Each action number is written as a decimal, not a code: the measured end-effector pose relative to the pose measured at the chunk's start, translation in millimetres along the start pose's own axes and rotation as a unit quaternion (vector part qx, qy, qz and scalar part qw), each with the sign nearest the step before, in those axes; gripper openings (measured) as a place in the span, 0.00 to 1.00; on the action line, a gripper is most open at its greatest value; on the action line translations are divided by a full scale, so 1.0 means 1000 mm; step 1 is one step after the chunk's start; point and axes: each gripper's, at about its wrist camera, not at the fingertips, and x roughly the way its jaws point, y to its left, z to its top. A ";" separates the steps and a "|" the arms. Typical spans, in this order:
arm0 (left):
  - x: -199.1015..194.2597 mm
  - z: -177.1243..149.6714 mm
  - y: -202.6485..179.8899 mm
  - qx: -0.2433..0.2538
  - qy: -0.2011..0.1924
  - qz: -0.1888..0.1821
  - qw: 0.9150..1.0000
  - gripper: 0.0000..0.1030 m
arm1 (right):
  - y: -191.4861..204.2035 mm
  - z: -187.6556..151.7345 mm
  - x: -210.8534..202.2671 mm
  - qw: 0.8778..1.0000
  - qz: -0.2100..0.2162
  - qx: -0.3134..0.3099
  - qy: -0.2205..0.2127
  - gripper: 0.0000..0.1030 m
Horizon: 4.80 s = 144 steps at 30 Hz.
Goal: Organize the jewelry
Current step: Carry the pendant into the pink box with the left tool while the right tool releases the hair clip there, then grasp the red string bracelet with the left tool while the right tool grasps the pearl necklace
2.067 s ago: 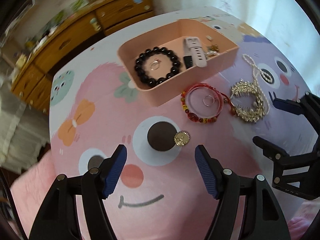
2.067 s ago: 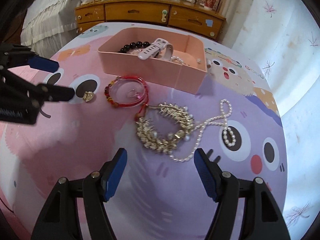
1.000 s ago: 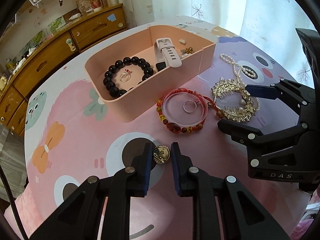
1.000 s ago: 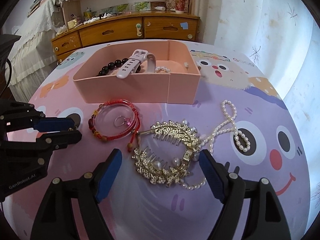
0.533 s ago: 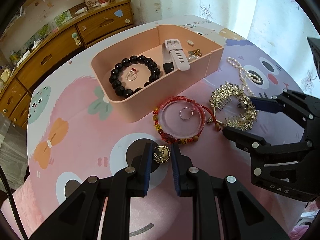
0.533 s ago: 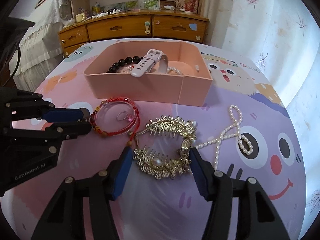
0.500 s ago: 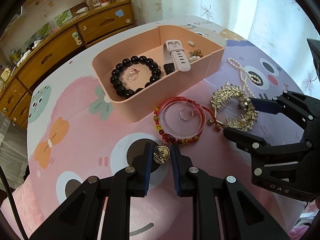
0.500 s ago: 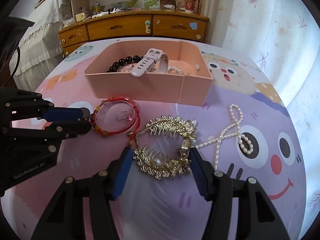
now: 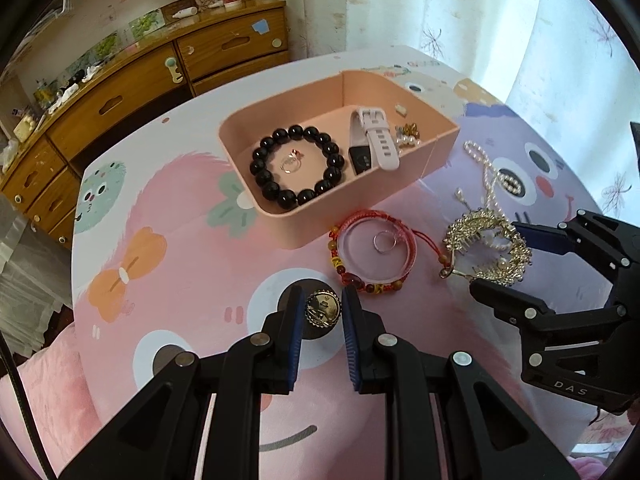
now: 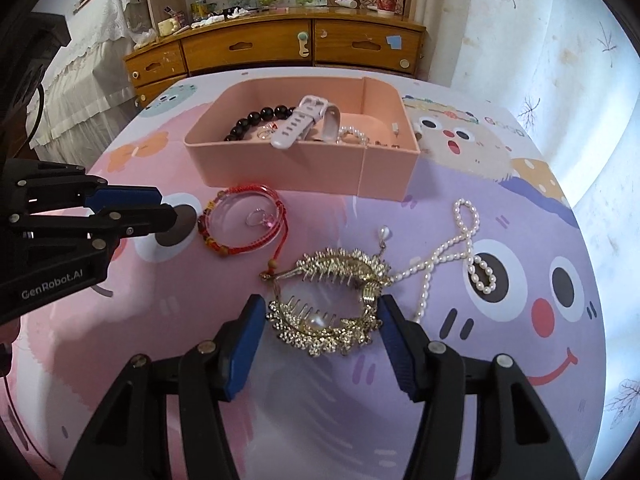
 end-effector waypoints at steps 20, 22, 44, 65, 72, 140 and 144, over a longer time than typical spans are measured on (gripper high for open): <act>-0.049 0.041 0.005 0.017 -0.004 -0.021 1.000 0.17 | -0.007 0.051 -0.047 0.998 0.034 -0.013 -0.041 0.56; -0.056 0.047 0.008 0.014 -0.021 -0.028 0.999 0.16 | -0.009 0.058 -0.052 0.998 0.038 -0.013 -0.049 0.56; -0.028 0.093 0.027 -0.056 -0.053 -0.018 0.997 0.17 | -0.028 0.119 -0.057 0.989 0.032 0.013 -0.145 0.56; -0.012 0.099 0.029 -0.101 -0.028 0.019 0.994 0.59 | -0.053 0.120 -0.034 0.991 0.043 0.058 -0.110 0.65; -0.012 0.085 0.017 -0.146 -0.018 0.019 0.989 0.60 | -0.083 0.103 -0.031 0.991 0.049 0.104 -0.071 0.69; 0.060 0.029 -0.051 -0.262 -0.024 0.136 0.955 0.58 | -0.077 0.066 0.055 0.983 0.052 -0.081 0.159 0.09; 0.057 0.026 -0.054 -0.263 -0.019 0.135 0.955 0.58 | -0.083 0.063 0.054 0.982 0.072 -0.074 0.161 0.09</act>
